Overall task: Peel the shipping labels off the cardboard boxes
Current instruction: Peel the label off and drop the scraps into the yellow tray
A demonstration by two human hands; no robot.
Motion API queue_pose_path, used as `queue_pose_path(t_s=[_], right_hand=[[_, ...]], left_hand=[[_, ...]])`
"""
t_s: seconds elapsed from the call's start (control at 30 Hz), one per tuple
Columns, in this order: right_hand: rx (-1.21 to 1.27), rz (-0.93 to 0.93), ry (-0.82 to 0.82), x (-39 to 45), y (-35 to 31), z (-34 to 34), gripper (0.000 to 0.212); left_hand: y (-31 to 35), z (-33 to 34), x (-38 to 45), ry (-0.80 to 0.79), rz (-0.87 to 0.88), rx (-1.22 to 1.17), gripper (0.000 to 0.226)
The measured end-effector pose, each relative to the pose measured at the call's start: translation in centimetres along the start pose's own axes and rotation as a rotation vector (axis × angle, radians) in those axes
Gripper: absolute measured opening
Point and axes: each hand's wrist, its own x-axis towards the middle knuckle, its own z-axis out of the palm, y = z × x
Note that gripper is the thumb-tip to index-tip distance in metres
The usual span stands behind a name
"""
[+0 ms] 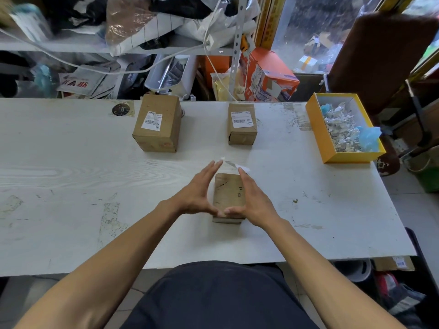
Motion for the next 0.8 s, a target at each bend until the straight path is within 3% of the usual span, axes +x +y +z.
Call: queue_pose_path(t_s=[0.1,0.27,0.53,0.8], right_hand=[[0.089,0.006,0.011,0.2,0.6,-0.8,0.133],[-0.031,-0.053,-0.103,0.8,0.1,-1.0,0.142],[-0.092,-0.063,-0.16,1.8,-0.8,0.6,0.149],[0.037,-0.022,-0.128,3.5,-0.3,-0.8,0.127]], left_hand=[[-0.4,0.9,-0.4,-0.066,-0.001,-0.056,0.149],[-0.7,1.5,-0.7,-0.051,-0.06,-0.221,0.149],[-1.9,1.6,-1.0,-0.026,-0.085,-0.216,0.145],[-1.7,1.3,1.2,0.272,-0.226,-0.251,0.114]])
